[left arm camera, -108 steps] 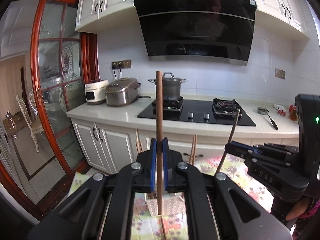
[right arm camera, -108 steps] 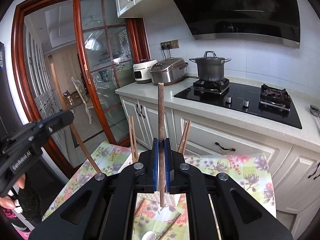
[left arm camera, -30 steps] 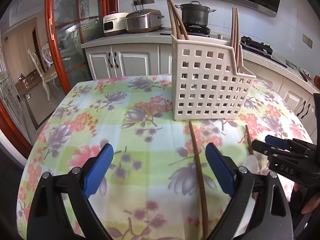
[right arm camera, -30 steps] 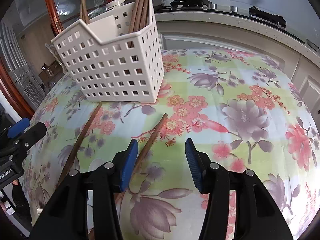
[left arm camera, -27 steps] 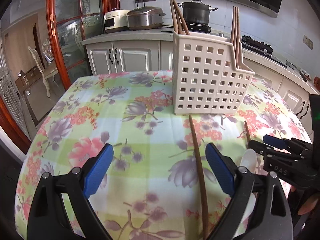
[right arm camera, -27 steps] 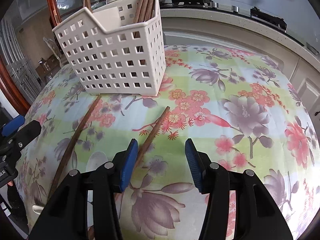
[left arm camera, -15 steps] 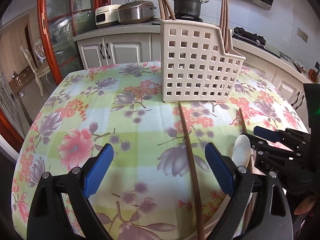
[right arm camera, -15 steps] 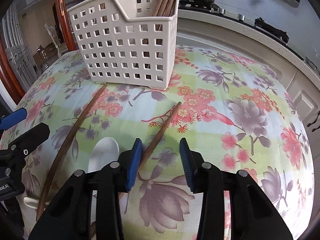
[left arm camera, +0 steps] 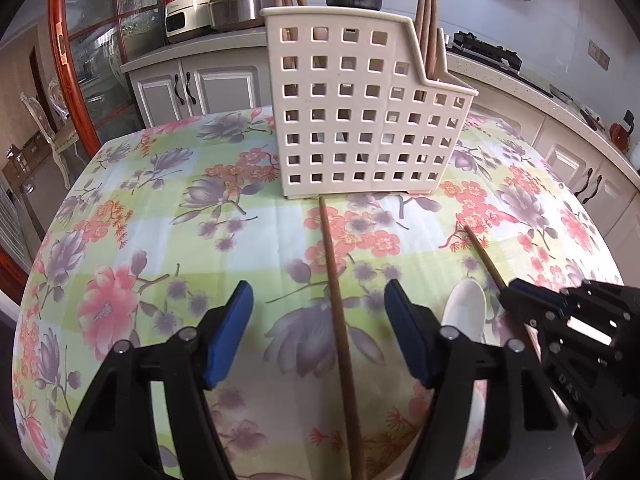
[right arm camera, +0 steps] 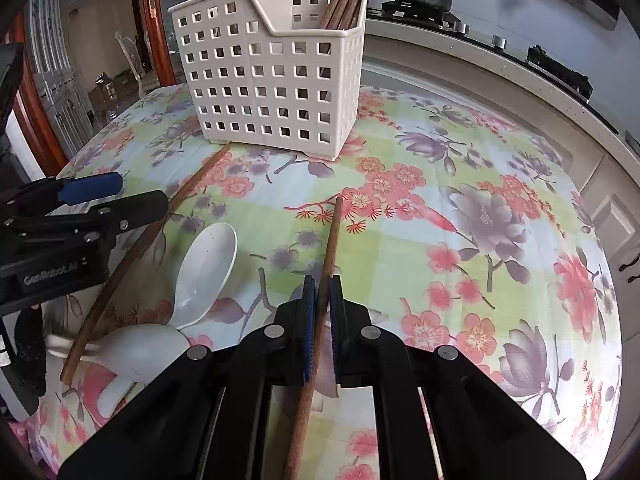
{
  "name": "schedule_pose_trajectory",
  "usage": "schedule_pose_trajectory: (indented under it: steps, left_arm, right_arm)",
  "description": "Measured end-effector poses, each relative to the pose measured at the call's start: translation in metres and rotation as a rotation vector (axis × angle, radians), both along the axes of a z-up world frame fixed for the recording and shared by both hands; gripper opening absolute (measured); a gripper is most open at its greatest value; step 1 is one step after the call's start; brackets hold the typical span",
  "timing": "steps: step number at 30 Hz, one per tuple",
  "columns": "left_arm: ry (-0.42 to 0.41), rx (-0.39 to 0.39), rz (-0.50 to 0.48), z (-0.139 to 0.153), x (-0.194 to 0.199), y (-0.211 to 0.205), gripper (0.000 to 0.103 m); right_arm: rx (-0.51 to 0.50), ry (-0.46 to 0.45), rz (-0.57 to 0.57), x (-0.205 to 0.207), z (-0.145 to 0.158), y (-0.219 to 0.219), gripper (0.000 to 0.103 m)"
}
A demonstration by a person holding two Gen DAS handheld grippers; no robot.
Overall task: Organize utensils
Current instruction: 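Close the right gripper on a wooden chopstick while the left gripper grasps another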
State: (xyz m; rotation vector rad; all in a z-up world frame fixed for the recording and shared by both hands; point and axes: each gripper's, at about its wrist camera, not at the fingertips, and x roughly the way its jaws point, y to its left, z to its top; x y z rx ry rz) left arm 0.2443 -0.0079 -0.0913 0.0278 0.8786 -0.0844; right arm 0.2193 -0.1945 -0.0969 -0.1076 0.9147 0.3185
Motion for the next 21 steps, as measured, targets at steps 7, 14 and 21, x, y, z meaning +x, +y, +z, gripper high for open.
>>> schedule_pose_trajectory:
  steps: [7,14,21]
  left_arm:
    - [0.077,0.016,0.001,-0.013,0.022,-0.008,0.039]
    - [0.095,0.051,0.000,-0.018,0.037,-0.014,0.034]
    - [0.076,0.081,-0.032,-0.017,0.029,-0.021,0.007]
  right_arm:
    - [0.061,0.012,-0.026,-0.002,-0.001,-0.010,0.007]
    - [0.087,0.036,-0.045,0.003,0.000,-0.013,0.008]
    - [0.022,0.010,-0.038,-0.001,0.000,-0.005,0.008]
